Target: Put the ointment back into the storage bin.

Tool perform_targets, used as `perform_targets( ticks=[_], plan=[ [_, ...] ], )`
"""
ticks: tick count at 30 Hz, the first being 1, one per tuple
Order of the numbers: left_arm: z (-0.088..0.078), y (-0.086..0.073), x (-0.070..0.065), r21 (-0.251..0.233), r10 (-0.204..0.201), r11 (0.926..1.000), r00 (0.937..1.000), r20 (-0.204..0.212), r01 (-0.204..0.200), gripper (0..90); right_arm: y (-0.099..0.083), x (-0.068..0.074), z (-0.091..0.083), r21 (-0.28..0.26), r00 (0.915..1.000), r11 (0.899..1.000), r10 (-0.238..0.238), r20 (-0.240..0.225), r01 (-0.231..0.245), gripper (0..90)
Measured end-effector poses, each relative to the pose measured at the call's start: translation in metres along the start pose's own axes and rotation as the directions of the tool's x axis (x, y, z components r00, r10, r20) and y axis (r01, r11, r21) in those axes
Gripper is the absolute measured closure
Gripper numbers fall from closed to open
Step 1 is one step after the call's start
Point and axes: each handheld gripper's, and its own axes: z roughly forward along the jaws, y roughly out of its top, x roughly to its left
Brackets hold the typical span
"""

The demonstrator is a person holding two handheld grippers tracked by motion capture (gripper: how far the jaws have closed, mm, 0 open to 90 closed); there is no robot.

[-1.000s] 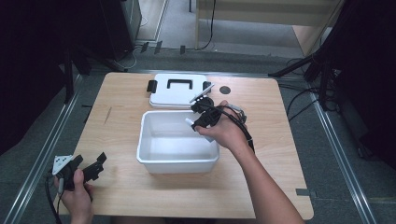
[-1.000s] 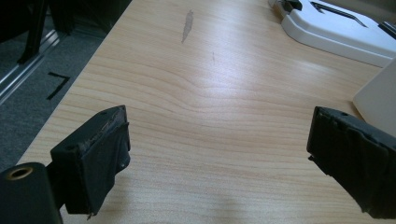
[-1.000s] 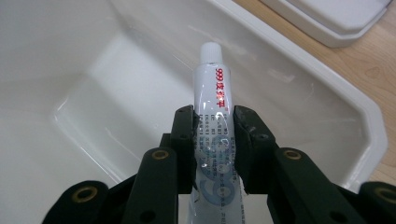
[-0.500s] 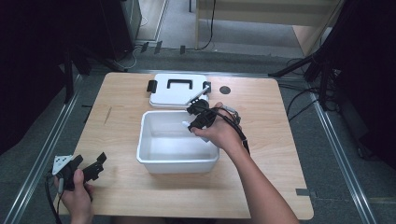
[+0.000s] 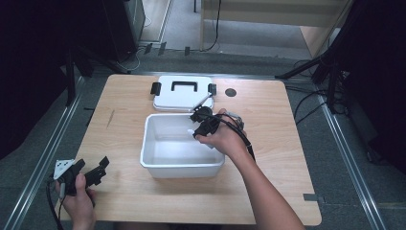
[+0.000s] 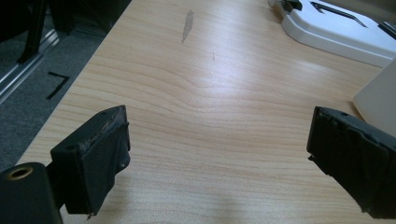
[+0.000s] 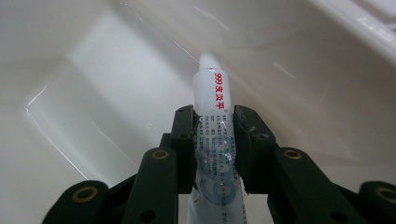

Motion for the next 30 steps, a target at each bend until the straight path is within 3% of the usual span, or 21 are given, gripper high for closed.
perform_targets(
  ticks=[9,17,21,27,30],
  plan=[
    [0.0,0.0,0.0,0.004,0.0,1.0,1.0,0.0,0.0,6.3,0.001,0.002,0.009,0.02,0.9995,1.0,-0.01,0.03,0.009,71.8],
    [0.0,0.0,0.0,0.003,0.001,1.0,1.0,0.0,-0.001,6.3,0.005,0.008,0.012,0.031,0.9976,0.998,-0.06,0.033,0.059,71.6],
    [0.001,0.0,0.0,0.003,0.0,1.0,1.0,-0.001,0.0,6.3,0.005,0.006,0.013,0.042,0.998,0.998,-0.057,0.03,0.055,71.5],
    [0.0,0.0,0.0,0.003,-0.001,1.0,1.0,0.001,0.001,6.3,0.005,0.008,0.013,0.052,0.991,0.993,-0.114,0.071,0.11,71.0],
    [0.0,0.0,0.0,0.002,-0.001,1.0,1.0,0.003,0.001,6.3,0.004,0.007,0.009,0.039,0.9913,0.993,-0.116,0.062,0.114,70.4]
  ],
)
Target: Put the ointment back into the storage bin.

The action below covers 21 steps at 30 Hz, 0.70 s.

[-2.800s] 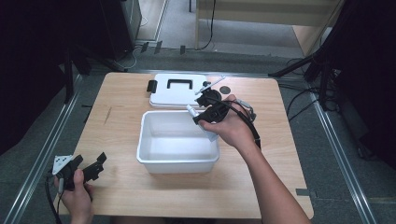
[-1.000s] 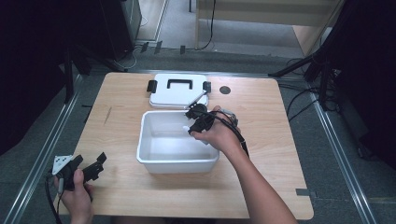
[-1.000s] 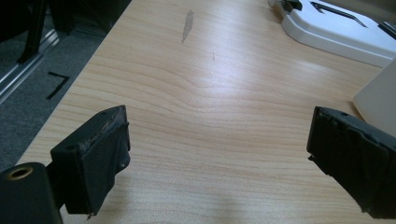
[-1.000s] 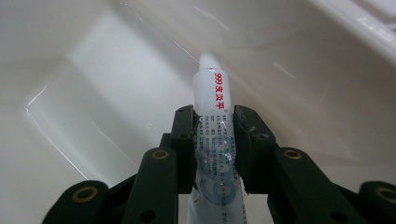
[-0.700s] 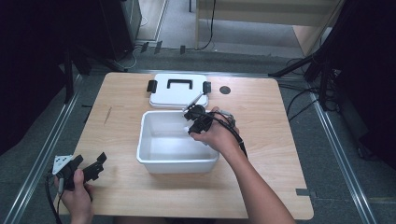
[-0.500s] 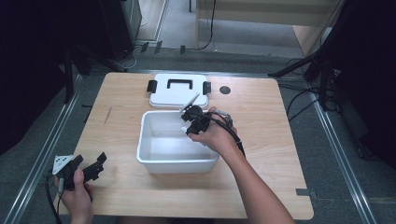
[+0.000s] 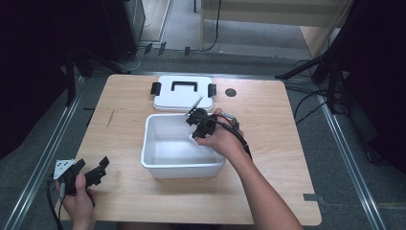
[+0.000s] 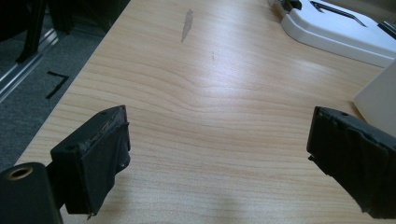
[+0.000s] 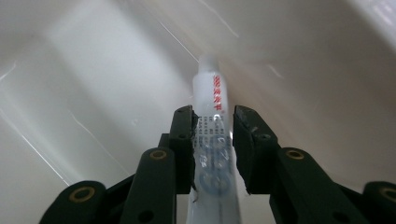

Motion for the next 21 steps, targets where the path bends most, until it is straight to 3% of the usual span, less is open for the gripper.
perform_targets(
  ticks=[6,14,16,17,18,21],
  plan=[
    [0.0,0.0,0.0,0.001,-0.001,1.0,1.0,-0.001,0.001,6.3,-0.004,-0.005,-0.002,0.004,0.9999,1.0,0.008,0.008,-0.008,72.4],
    [0.001,0.0,-0.001,-0.001,0.002,1.0,1.0,-0.001,-0.002,6.3,-0.005,-0.008,-0.008,-0.029,0.9994,0.999,0.02,-0.029,-0.021,69.3],
    [0.0,0.0,-0.001,-0.001,0.002,1.0,1.0,0.0,-0.002,6.3,-0.006,-0.008,-0.012,-0.039,0.9992,0.999,0.019,-0.034,-0.02,64.7],
    [0.0,0.0,-0.001,-0.001,0.003,1.0,1.0,0.0,-0.003,6.3,-0.007,-0.008,-0.017,-0.054,0.9987,0.998,0.014,-0.05,-0.016,56.5],
    [0.0,0.0,-0.001,-0.001,0.003,1.0,1.0,0.0,-0.003,6.3,-0.007,-0.008,-0.017,-0.054,0.9987,0.998,0.014,-0.05,-0.016,56.5],
    [0.001,0.0,-0.001,-0.001,0.004,1.0,1.0,-0.001,-0.004,6.3,-0.009,-0.008,-0.024,-0.084,0.9979,0.996,0.014,-0.064,-0.019,39.0]
  ],
)
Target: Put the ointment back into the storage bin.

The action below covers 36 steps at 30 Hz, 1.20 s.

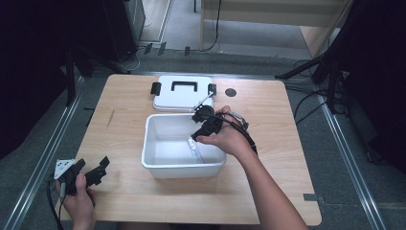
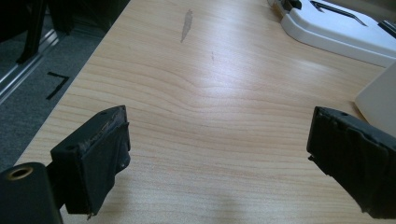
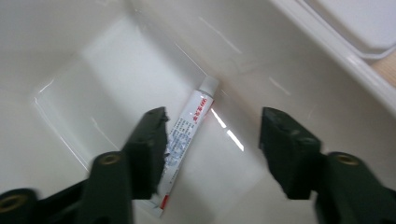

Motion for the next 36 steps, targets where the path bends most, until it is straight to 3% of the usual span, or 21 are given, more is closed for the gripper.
perform_targets(
  ticks=[2,4,10,16,20,25,32,34,36],
  plan=[
    [0.0,0.0,0.0,0.002,0.0,1.0,1.0,-0.001,0.0,6.3,-0.003,0.002,-0.009,-0.008,0.9991,1.0,-0.024,0.034,0.024,23.2],
    [0.0,0.0,0.0,0.0,0.001,1.0,1.0,-0.001,-0.001,6.3,-0.005,0.002,-0.018,-0.026,0.9989,1.0,-0.007,0.047,0.008,13.8],
    [0.0,0.0,0.0,-0.001,0.004,1.0,1.0,-0.001,-0.004,6.4,-0.012,-0.004,-0.042,-0.095,0.9989,0.995,0.044,0.015,-0.043,2.2],
    [0.0,0.0,0.0,0.003,0.006,1.0,1.0,-0.005,-0.006,6.7,-0.029,-0.017,-0.06,-0.133,0.995,0.987,0.097,0.021,-0.094,1.2],
    [0.0,0.0,-0.001,0.002,0.008,1.0,1.0,-0.005,-0.008,6.6,-0.048,-0.03,-0.07,-0.154,0.9897,0.98,0.137,0.041,-0.129,1.2],
    [0.0,0.0,-0.001,0.002,0.009,1.0,1.0,-0.003,-0.009,6.6,-0.076,-0.046,-0.081,-0.192,0.983,0.966,0.183,0.021,-0.175,1.3],
    [0.0,0.0,-0.002,0.005,0.012,0.9999,0.9999,-0.008,-0.012,6.7,-0.118,-0.066,-0.084,-0.205,0.9696,0.951,0.243,0.032,-0.231,4.4],
    [0.0,0.0,-0.002,0.005,0.013,0.9999,0.9999,-0.008,-0.013,6.7,-0.121,-0.068,-0.084,-0.204,0.9676,0.949,0.25,0.031,-0.239,4.8],
    [0.0,0.0,-0.002,0.004,0.014,0.9999,0.9999,-0.006,-0.014,6.7,-0.138,-0.075,-0.083,-0.205,0.9611,0.944,0.273,0.044,-0.258,5.6]
  ],
)
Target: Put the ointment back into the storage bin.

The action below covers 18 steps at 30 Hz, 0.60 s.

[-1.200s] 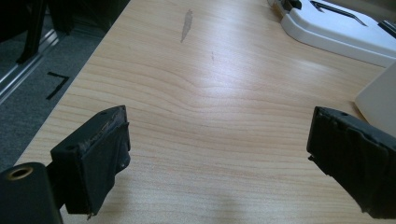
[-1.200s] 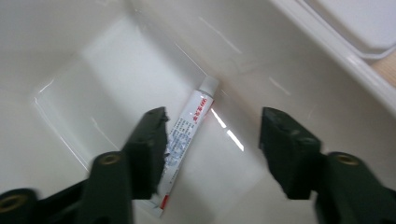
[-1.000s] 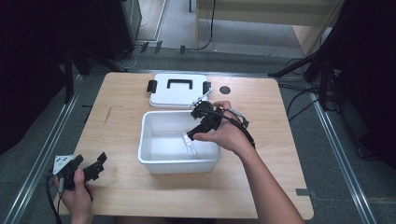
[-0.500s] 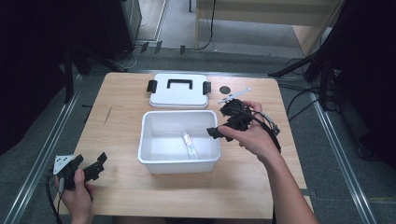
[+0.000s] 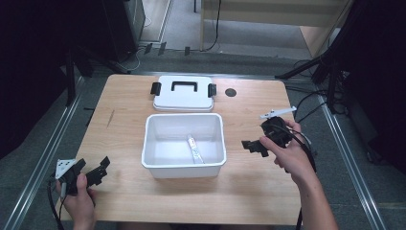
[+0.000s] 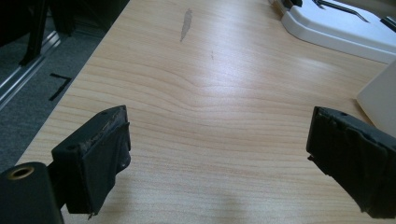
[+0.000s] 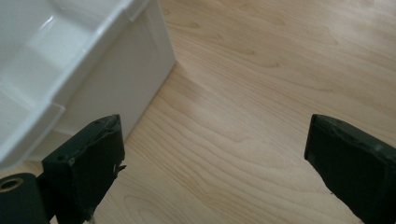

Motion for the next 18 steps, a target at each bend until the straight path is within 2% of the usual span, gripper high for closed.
perform_targets(
  ticks=[3,6,7,8,9,10,12,14,16,18],
  plan=[
    [0.0,0.0,0.0,-0.001,0.001,1.0,1.0,0.0,-0.001,6.6,-0.01,-0.006,0.0,-0.001,0.9999,1.0,0.016,0.0,-0.016,5.9],
    [0.0,0.0,0.0,0.0,-0.001,1.0,1.0,0.0,0.001,6.7,-0.033,-0.018,0.003,0.001,0.9986,0.999,0.053,0.012,-0.053,5.9],
    [0.0,0.0,0.0,0.0,-0.001,1.0,1.0,0.0,0.001,6.7,-0.033,-0.018,0.003,0.001,0.9986,0.999,0.053,0.012,-0.053,5.9],
    [0.0,0.0,0.0,0.0,-0.001,1.0,1.0,-0.001,0.001,6.7,-0.043,-0.023,0.005,0.001,0.997,0.997,0.071,0.031,-0.071,6.7],
    [0.0,0.0,0.0,0.0,-0.001,1.0,1.0,-0.001,0.001,6.7,-0.043,-0.023,0.005,0.001,0.997,0.997,0.071,0.031,-0.071,6.7],
    [0.0,0.0,0.0,0.001,-0.001,1.0,1.0,-0.002,0.001,6.7,-0.053,-0.028,0.007,-0.006,0.995,0.996,0.087,0.048,-0.087,7.2],
    [0.0,0.0,0.0,0.001,0.0,1.0,1.0,-0.002,0.0,6.7,-0.058,-0.031,0.008,-0.012,0.994,0.996,0.092,0.059,-0.092,7.4],
    [0.0,0.0,0.0,0.0,0.002,1.0,1.0,-0.001,-0.002,6.6,-0.073,-0.037,0.009,-0.034,0.9902,0.994,0.103,0.094,-0.101,9.5],
    [0.0,0.0,0.0,0.0,0.004,1.0,1.0,-0.001,-0.004,6.7,-0.076,-0.038,0.009,-0.04,0.9892,0.994,0.106,0.101,-0.102,9.5],
    [0.0,0.0,0.0,0.0,0.004,1.0,1.0,0.001,-0.004,6.6,-0.094,-0.045,0.01,-0.08,0.9839,0.989,0.132,0.121,-0.123,11.5]
  ],
)
